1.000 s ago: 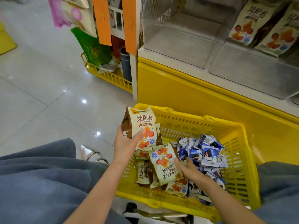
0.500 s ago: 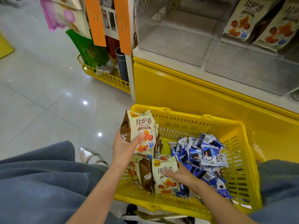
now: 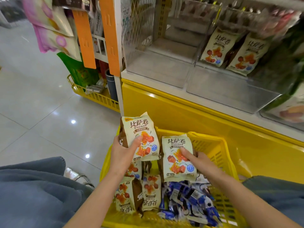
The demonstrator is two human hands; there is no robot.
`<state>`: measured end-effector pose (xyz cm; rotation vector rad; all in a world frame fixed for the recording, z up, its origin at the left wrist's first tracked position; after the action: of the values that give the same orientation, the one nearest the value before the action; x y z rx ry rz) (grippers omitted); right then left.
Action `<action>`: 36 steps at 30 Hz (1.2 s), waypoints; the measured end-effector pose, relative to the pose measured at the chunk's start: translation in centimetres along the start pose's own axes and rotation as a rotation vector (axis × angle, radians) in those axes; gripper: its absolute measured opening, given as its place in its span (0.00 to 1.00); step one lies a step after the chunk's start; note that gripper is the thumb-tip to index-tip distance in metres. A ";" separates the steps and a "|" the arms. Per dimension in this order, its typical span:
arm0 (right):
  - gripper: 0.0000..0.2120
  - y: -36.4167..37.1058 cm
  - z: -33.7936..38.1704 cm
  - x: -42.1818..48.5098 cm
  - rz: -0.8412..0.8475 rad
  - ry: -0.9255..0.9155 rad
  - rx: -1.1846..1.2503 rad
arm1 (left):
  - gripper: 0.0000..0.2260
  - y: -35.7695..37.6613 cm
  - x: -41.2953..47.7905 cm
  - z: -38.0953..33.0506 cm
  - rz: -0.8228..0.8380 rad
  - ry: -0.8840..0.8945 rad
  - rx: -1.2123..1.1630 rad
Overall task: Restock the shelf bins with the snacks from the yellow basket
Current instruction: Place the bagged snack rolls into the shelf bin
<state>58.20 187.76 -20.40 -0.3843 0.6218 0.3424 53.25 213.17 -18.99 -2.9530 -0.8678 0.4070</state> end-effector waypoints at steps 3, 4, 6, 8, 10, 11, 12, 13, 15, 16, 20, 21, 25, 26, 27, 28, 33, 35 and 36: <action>0.28 -3.3 3.5 -2.1 -0.057 -0.086 0.007 | 0.17 1.5 0.2 -2.4 0.026 0.051 -0.020; 0.28 -4.5 4.8 -2.7 -0.085 -0.119 0.003 | 0.16 2.2 0.3 -3.4 0.042 0.072 -0.031; 0.24 -6.9 7.6 -3.9 -0.166 -0.203 0.017 | 0.19 3.6 0.5 -5.8 0.084 0.115 -0.056; 0.16 -9.7 10.6 -4.8 -0.291 -0.321 0.061 | 0.20 5.2 0.7 -8.5 0.135 0.168 -0.066; 0.13 -12.5 13.6 -5.4 -0.408 -0.428 0.120 | 0.16 6.3 0.9 -11.4 0.180 0.243 -0.052; 0.16 -13.6 15.0 -5.6 -0.451 -0.471 0.158 | 0.16 6.7 1.1 -12.8 0.200 0.283 -0.036; 0.20 -14.7 16.3 -5.7 -0.490 -0.510 0.200 | 0.17 7.0 1.3 -14.2 0.222 0.321 -0.019; 0.23 -15.6 17.5 -5.8 -0.529 -0.545 0.240 | 0.18 7.2 1.6 -15.4 0.243 0.352 -0.014; 0.25 -17.2 19.6 -5.7 -0.604 -0.607 0.293 | 0.20 7.4 2.3 -17.3 0.277 0.395 -0.008; 0.25 -17.7 20.7 -5.5 -0.627 -0.628 0.299 | 0.21 7.5 2.7 -18.0 0.290 0.407 -0.001; 0.25 -18.7 23.6 -2.7 -0.658 -0.584 0.276 | 0.16 8.1 4.5 -19.3 0.299 0.423 -0.030; 0.24 -18.9 24.0 -1.6 -0.653 -0.554 0.277 | 0.15 8.4 4.8 -19.5 0.298 0.423 -0.050; 0.26 -20.2 25.4 2.3 -0.713 -0.442 0.283 | 0.20 9.8 5.8 -19.9 0.272 0.425 -0.073; 0.27 -20.6 25.7 3.4 -0.730 -0.424 0.272 | 0.21 10.2 6.2 -20.1 0.276 0.428 -0.076; 0.28 -21.1 26.0 4.4 -0.743 -0.411 0.247 | 0.21 10.5 6.3 -20.4 0.279 0.437 -0.082; 0.28 -21.5 26.4 5.4 -0.756 -0.396 0.214 | 0.21 10.7 6.5 -20.6 0.278 0.449 -0.089; 0.25 -22.4 27.1 9.5 -0.806 -0.289 -0.075 | 0.20 11.0 7.8 -21.4 0.261 0.449 -0.114; 0.25 -22.5 26.9 10.8 -0.794 -0.252 -0.274 | 0.19 11.0 8.4 -21.4 0.253 0.444 -0.122; 0.25 -22.7 26.7 11.2 -0.808 -0.229 -0.347 | 0.18 10.9 8.7 -21.4 0.251 0.444 -0.126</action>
<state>89.46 181.90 -1.89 -0.8748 0.1439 -0.2863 71.62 209.46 -1.58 -3.0810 -0.4886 -0.3049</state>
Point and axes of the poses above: each hand's wrist, its own x-axis towards the middle knuckle, its own y-axis out of the palm, z = x × y, the point moved 6 cm from there along x, towards the middle knuckle, and after that the axes turned 4 degrees about y, right-handed, at the moved point
